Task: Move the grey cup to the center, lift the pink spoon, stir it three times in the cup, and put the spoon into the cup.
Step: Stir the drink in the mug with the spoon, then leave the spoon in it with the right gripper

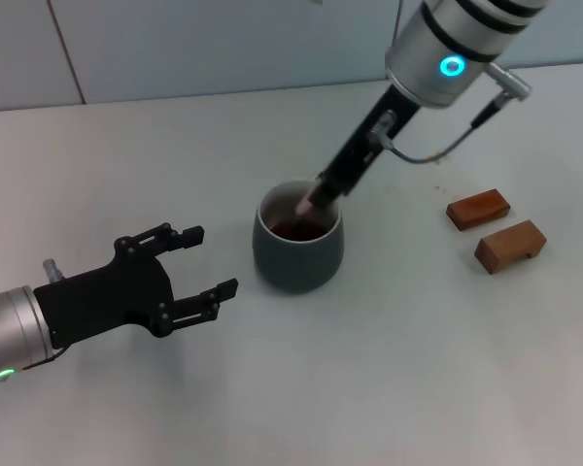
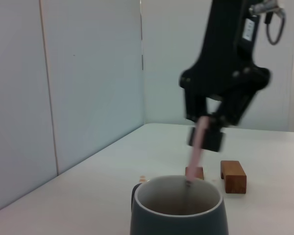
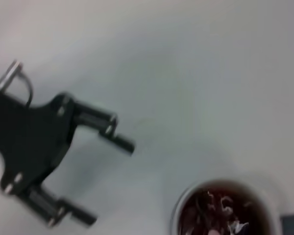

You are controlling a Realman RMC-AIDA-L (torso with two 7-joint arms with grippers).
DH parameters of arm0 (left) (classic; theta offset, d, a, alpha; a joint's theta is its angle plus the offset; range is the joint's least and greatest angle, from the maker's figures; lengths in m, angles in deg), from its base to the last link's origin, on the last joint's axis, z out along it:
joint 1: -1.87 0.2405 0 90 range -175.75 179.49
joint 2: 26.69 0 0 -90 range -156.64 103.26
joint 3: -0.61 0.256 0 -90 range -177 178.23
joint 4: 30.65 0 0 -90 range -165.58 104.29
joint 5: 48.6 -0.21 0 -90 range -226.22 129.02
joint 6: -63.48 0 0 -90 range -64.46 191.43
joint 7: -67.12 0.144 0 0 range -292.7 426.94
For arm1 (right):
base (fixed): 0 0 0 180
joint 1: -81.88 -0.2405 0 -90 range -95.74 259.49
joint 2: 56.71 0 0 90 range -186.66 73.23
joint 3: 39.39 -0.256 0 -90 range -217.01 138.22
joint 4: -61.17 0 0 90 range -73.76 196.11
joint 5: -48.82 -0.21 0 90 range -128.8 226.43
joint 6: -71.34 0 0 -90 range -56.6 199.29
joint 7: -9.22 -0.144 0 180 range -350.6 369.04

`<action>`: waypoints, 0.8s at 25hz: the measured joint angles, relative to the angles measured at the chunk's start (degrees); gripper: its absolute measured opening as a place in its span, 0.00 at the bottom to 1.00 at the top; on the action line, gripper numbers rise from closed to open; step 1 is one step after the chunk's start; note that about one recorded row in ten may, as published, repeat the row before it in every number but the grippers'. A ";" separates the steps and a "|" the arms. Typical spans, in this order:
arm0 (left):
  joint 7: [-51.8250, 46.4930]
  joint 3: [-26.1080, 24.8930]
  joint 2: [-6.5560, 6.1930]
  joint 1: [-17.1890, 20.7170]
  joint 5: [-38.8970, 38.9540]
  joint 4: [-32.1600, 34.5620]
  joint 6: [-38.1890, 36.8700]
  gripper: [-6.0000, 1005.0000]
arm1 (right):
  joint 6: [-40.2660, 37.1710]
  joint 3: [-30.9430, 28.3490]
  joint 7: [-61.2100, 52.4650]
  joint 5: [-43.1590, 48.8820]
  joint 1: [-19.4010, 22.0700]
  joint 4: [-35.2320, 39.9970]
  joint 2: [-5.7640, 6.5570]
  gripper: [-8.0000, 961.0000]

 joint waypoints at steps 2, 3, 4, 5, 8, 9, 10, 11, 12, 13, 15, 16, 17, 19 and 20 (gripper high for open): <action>0.00 0.00 0.02 -0.02 0.00 -0.02 0.00 0.79 | 2.01 -0.05 0.04 0.19 -0.08 0.06 0.07 0.14; 0.00 0.00 0.02 -0.02 0.00 -0.02 0.00 0.79 | 2.85 -0.13 0.04 0.52 -0.09 -0.03 0.18 0.14; 0.00 0.00 0.02 -0.02 0.00 -0.02 0.00 0.79 | 3.77 -0.28 0.04 1.35 -0.07 -0.21 0.47 0.14; 0.00 0.00 0.02 -0.03 0.00 -0.03 0.00 0.79 | 4.10 -0.37 0.03 1.79 -0.01 -0.30 0.66 0.14; 0.00 0.00 0.02 -0.04 0.00 -0.03 0.00 0.79 | 3.54 -0.52 -0.17 2.51 0.61 -0.23 1.30 0.14; 0.00 0.00 0.02 -0.04 0.00 -0.03 0.00 0.79 | 2.67 -0.52 -0.21 2.47 0.82 0.03 1.38 0.14; 0.00 0.00 0.02 -0.04 0.00 -0.03 0.00 0.79 | 1.67 -0.53 -0.22 2.37 1.03 0.34 1.41 0.14; 0.00 0.00 0.02 -0.04 0.00 -0.03 0.00 0.79 | -0.04 -0.56 -0.20 2.02 1.23 0.88 1.23 0.14; -0.19 0.00 0.02 -0.21 -0.07 -0.03 0.00 0.79 | -0.75 -0.59 -0.04 1.71 1.27 1.08 1.01 0.14; -0.27 0.03 0.02 -0.28 -0.08 -0.03 0.00 0.79 | -0.75 -0.59 -0.04 1.71 1.27 1.08 1.01 0.14; -0.36 0.14 0.02 -0.35 -0.10 -0.03 0.00 0.79 | -1.24 -0.61 0.37 0.32 1.29 1.19 0.46 0.14; -0.43 0.18 0.02 -0.39 -0.11 -0.04 0.00 0.79 | -1.00 -0.60 0.64 -1.37 1.41 1.20 0.20 0.14; -0.43 0.18 0.02 -0.39 -0.11 -0.04 0.00 0.79 | -1.00 -0.60 0.64 -1.37 1.41 1.20 0.20 0.14; -0.52 0.18 0.02 -0.40 -0.13 -0.04 0.00 0.79 | -0.08 -0.58 0.78 -2.45 1.96 1.96 0.11 0.14; -0.53 0.18 0.01 -0.40 -0.14 -0.03 0.00 0.79 | 0.42 -0.60 0.91 -2.78 2.49 2.78 0.09 0.14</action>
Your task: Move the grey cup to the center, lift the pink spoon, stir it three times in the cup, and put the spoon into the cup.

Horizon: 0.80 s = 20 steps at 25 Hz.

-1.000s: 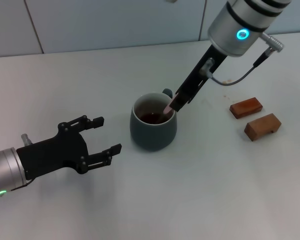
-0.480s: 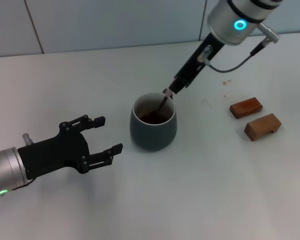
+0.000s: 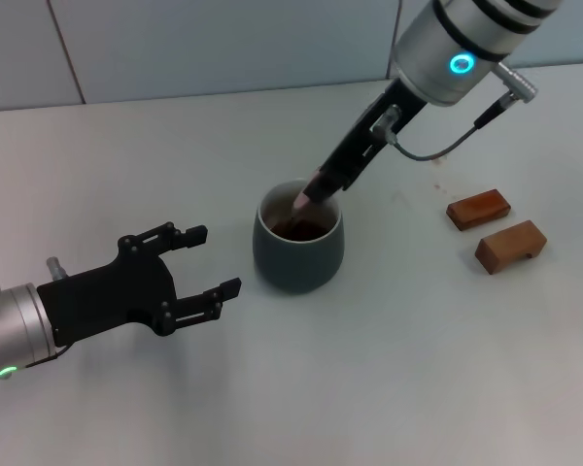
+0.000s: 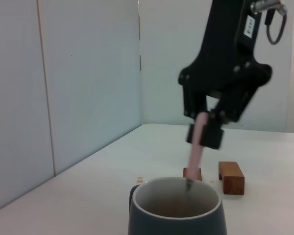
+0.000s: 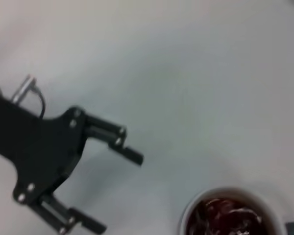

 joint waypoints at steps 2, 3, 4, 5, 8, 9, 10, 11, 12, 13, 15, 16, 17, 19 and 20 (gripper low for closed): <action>0.00 0.00 0.00 0.01 -0.02 0.00 0.00 0.79 | 1.17 0.02 0.47 -1.88 2.81 3.61 -0.08 0.14; 0.00 0.00 0.00 0.03 -0.02 0.00 0.00 0.79 | 1.37 0.01 0.64 -2.66 3.90 4.94 -0.10 0.14; 0.00 0.00 0.00 0.05 -0.02 0.00 0.00 0.79 | 1.37 0.01 0.64 -2.66 3.90 4.94 -0.10 0.14; 0.00 0.00 0.00 0.05 0.00 0.00 0.00 0.79 | 1.57 -0.02 0.85 -3.47 4.82 6.24 -0.10 0.14; 0.01 0.00 0.00 0.05 0.06 0.00 0.01 0.79 | 2.04 -0.24 1.78 -7.05 9.05 11.49 -0.11 0.14; 0.02 0.00 0.00 0.07 0.17 0.00 0.00 0.79 | 2.39 -0.34 2.26 -8.93 11.01 13.54 -0.12 0.14; 0.02 0.00 0.00 0.08 0.21 0.00 0.00 0.79 | 2.54 -0.43 2.69 -10.44 12.32 14.67 -0.12 0.14; 0.00 0.00 0.00 0.08 0.24 0.01 0.00 0.79 | 2.91 -0.74 4.21 -14.93 15.84 17.01 -0.05 0.14; 0.00 0.00 0.00 0.08 0.24 0.01 0.00 0.79 | 2.91 -0.74 4.21 -14.93 15.84 17.01 -0.05 0.18; 0.00 0.00 0.00 0.08 0.24 0.01 0.00 0.79 | 2.99 -1.02 4.86 -16.94 17.24 17.71 0.03 0.23; -0.05 0.00 0.00 0.10 0.27 0.01 0.00 0.79 | 2.63 -2.09 6.64 -20.45 20.09 19.01 0.21 0.32; -0.07 0.00 0.01 0.10 0.28 0.01 0.01 0.79 | 1.59 -3.43 8.74 -22.93 22.53 20.15 0.25 0.37; -0.10 0.00 0.01 0.10 0.29 0.00 0.00 0.79 | 1.59 -3.43 8.74 -22.93 22.53 20.15 0.25 0.41; -0.10 0.00 0.01 0.10 0.29 0.00 0.00 0.79 | 0.55 -5.09 11.22 -25.46 25.73 21.53 0.08 0.51; -0.10 0.00 0.00 0.10 0.31 0.01 0.00 0.79 | 0.33 -5.95 12.43 -26.72 27.47 22.21 -0.04 0.55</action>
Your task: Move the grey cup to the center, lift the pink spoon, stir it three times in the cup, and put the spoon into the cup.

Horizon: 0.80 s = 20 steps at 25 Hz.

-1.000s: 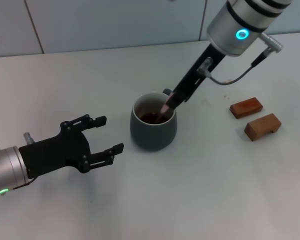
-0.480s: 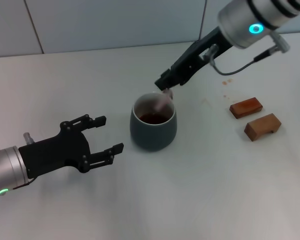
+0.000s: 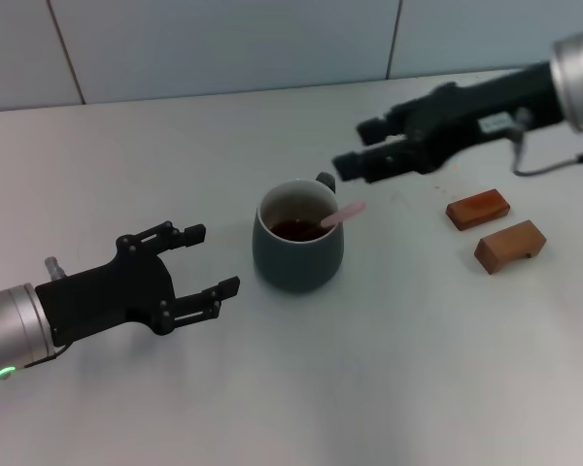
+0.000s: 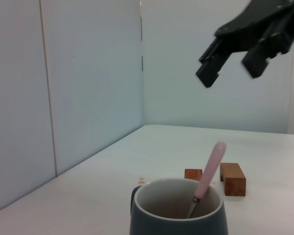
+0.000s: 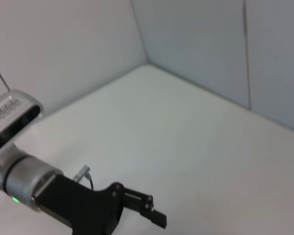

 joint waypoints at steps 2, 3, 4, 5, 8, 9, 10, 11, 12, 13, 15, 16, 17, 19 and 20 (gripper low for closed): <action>-0.01 0.00 0.01 -0.03 0.02 0.00 0.00 0.79 | -0.05 -1.51 2.06 -2.27 3.52 1.24 -0.06 0.63; -0.01 0.00 0.01 -0.03 0.02 0.00 0.00 0.79 | -0.03 -2.01 3.03 -2.86 5.07 1.78 -0.06 0.67; -0.01 0.00 0.01 -0.03 0.02 0.00 0.00 0.79 | 0.07 -2.47 4.21 -3.11 6.71 2.37 -0.04 0.70; -0.12 0.00 0.01 -0.04 0.02 0.00 0.00 0.79 | 0.18 -2.90 5.70 -3.18 8.26 2.88 -0.03 0.74; -0.52 0.00 0.01 -0.14 0.02 0.00 0.00 0.79 | 0.31 -3.70 9.58 -3.15 12.19 3.23 -0.08 0.79; -0.64 0.00 0.01 -0.24 0.02 0.00 0.00 0.79 | 0.29 -3.78 10.49 -3.15 13.46 3.03 -0.08 0.80; -0.65 0.00 0.01 -0.24 0.02 0.00 0.00 0.79 | 0.28 -3.91 10.99 -3.11 14.43 2.73 -0.09 0.80; -0.68 0.00 0.01 -0.26 0.01 0.00 0.00 0.79 | 0.29 -4.69 12.32 -3.05 16.11 1.55 -0.08 0.81; -0.68 0.00 0.01 -0.26 0.01 0.00 0.00 0.79 | 0.29 -4.69 12.32 -3.05 16.11 1.55 -0.08 0.81; -0.68 0.00 0.01 -0.26 0.01 0.00 0.00 0.79 | 0.31 -5.23 13.14 -3.07 16.63 0.64 -0.09 0.81; -0.70 0.00 0.01 -0.44 -0.08 0.00 0.00 0.79 | 0.39 -6.35 15.10 -3.23 17.04 -1.84 -0.09 0.81; -0.70 0.00 0.01 -0.48 -0.10 0.00 0.00 0.79 | 0.59 -7.28 17.05 -3.29 16.80 -4.90 -0.08 0.81; -0.70 0.00 0.01 -0.53 -0.15 0.00 0.00 0.79 | 0.59 -7.28 17.05 -3.29 16.80 -4.90 -0.08 0.81; -0.70 0.00 0.01 -0.65 -0.25 -0.04 0.12 0.79 | 0.69 -8.06 19.04 -3.30 16.10 -8.12 -0.08 0.81; -0.70 0.00 0.01 -0.70 -0.30 -0.09 0.24 0.79 | 0.72 -8.37 19.93 -3.30 15.62 -9.53 -0.08 0.81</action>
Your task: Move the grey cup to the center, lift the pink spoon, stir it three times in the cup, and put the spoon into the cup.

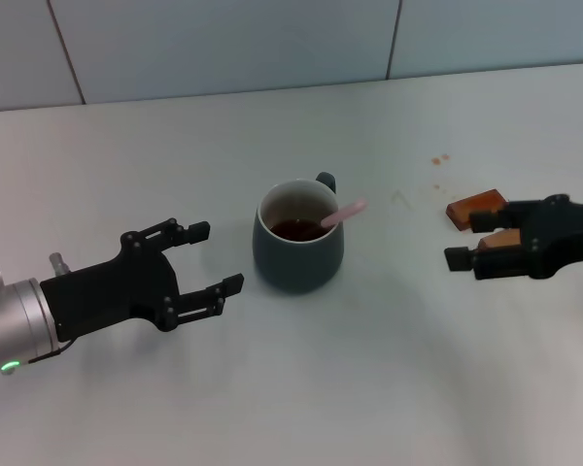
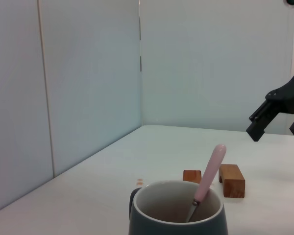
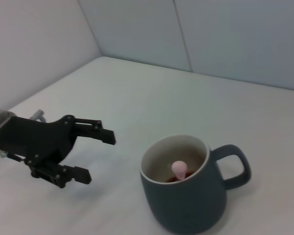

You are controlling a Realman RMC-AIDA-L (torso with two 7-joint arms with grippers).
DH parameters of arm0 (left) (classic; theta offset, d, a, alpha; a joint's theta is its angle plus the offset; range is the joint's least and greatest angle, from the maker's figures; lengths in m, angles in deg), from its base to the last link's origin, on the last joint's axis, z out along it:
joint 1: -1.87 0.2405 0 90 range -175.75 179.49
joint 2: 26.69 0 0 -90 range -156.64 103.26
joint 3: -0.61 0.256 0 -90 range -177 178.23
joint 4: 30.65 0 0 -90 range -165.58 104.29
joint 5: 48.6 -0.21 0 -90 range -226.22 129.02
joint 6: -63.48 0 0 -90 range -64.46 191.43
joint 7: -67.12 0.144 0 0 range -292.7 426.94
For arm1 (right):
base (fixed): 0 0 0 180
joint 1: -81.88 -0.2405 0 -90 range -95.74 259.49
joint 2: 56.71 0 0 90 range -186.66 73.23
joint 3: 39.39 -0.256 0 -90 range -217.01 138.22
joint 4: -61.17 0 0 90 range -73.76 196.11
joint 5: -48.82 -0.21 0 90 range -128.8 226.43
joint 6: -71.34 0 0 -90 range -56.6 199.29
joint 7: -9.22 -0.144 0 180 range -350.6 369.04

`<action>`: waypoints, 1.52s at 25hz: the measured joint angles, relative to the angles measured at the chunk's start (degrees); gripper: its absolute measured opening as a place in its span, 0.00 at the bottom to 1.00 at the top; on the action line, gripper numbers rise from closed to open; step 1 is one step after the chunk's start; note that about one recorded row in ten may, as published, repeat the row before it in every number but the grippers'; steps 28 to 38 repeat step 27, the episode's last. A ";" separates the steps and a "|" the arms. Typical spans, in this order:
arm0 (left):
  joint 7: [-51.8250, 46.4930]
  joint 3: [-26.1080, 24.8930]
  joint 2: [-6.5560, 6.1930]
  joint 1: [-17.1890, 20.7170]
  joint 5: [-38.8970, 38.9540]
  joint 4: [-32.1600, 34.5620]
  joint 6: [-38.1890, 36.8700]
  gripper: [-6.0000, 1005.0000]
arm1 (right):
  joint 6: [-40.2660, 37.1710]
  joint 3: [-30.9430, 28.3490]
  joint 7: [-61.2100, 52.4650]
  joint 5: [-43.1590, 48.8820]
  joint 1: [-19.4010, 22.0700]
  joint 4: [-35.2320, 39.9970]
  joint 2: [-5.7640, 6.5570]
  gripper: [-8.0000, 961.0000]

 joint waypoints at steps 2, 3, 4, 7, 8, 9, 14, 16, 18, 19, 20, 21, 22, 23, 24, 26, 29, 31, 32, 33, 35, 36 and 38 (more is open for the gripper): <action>0.00 0.00 0.00 -0.03 -0.01 -0.10 0.16 0.79 | 0.07 -0.37 1.32 0.00 -0.71 -2.01 0.00 0.81; 0.00 0.00 -0.01 -0.03 -0.02 -0.21 0.21 0.79 | 0.09 -0.40 1.64 0.00 -0.93 -2.42 0.00 0.81; 0.00 0.00 0.00 -0.04 -0.02 -0.33 0.26 0.79 | 0.11 -0.40 2.00 -0.01 -1.11 -2.72 0.00 0.81; 0.01 0.30 0.00 -0.12 -0.05 -0.58 0.49 0.79 | 0.14 -0.24 3.38 -0.07 -1.44 -2.86 -0.06 0.81; 0.01 0.36 0.00 -0.12 -0.05 -0.59 0.54 0.79 | 0.19 -0.21 3.76 -0.10 -1.51 -2.88 -0.10 0.81; 0.01 0.41 0.00 -0.12 -0.05 -0.60 0.57 0.79 | 0.31 -0.15 4.13 -0.12 -1.56 -2.91 -0.13 0.81; -0.03 0.43 0.00 -0.15 -0.05 -0.61 0.63 0.79 | 0.70 0.05 4.53 -0.17 -1.58 -3.01 -0.26 0.81; -0.06 0.44 0.00 -0.25 -0.05 -0.67 0.64 0.79 | 0.70 -0.10 4.54 -0.19 -1.57 -3.02 -0.26 0.81; -0.09 0.44 0.00 -0.28 -0.05 -0.68 0.64 0.79 | 0.70 -0.19 4.55 -0.20 -1.58 -3.02 -0.27 0.81; -0.11 0.44 0.00 -0.29 -0.05 -0.69 0.63 0.79 | 0.70 -0.27 4.55 -0.21 -1.58 -3.04 -0.26 0.81; -0.12 0.44 0.00 -0.29 -0.05 -0.70 0.64 0.79 | 0.70 -0.32 4.56 -0.22 -1.57 -3.07 -0.26 0.81; -0.17 0.44 0.00 -0.29 -0.05 -0.71 0.64 0.79 | 0.70 -0.33 4.56 -0.23 -1.60 -3.25 -0.26 0.81; -0.17 0.44 0.00 -0.29 -0.05 -0.71 0.64 0.79 | 0.70 -0.33 4.56 -0.23 -1.60 -3.25 -0.26 0.81; -0.21 0.44 0.00 -0.29 -0.05 -0.71 0.64 0.79 | 0.70 -0.31 4.57 -0.24 -1.61 -3.33 -0.26 0.81; -0.27 0.44 0.00 -0.29 -0.05 -0.71 0.64 0.79 | 0.70 -0.21 4.57 -0.24 -1.64 -3.40 -0.26 0.81; -0.39 0.44 0.00 -0.28 -0.05 -0.71 0.64 0.79 | 0.70 0.04 4.55 -0.29 -1.70 -3.46 -0.27 0.81; -0.46 0.44 0.00 -0.28 -0.05 -0.71 0.64 0.79 | 0.70 0.04 4.55 -0.29 -1.70 -3.46 -0.27 0.81; -0.46 0.44 0.00 -0.28 -0.05 -0.71 0.64 0.79 | 0.70 0.04 4.55 -0.29 -1.70 -3.46 -0.27 0.81; -0.46 0.44 0.00 -0.28 -0.05 -0.71 0.64 0.79 | 0.70 0.04 4.55 -0.29 -1.70 -3.46 -0.27 0.81; -0.46 0.44 0.00 -0.28 -0.05 -0.71 0.64 0.79 | 0.70 0.04 4.55 -0.29 -1.70 -3.46 -0.27 0.81; -0.46 0.44 0.00 -0.28 -0.05 -0.71 0.64 0.79 | 0.70 0.04 4.55 -0.29 -1.70 -3.46 -0.27 0.81; -0.46 0.44 0.00 -0.28 -0.05 -0.71 0.64 0.79 | 0.70 0.04 4.55 -0.29 -1.70 -3.46 -0.27 0.81; -0.46 0.44 0.00 -0.28 -0.05 -0.71 0.64 0.79 | 0.70 0.04 4.55 -0.29 -1.70 -3.46 -0.27 0.81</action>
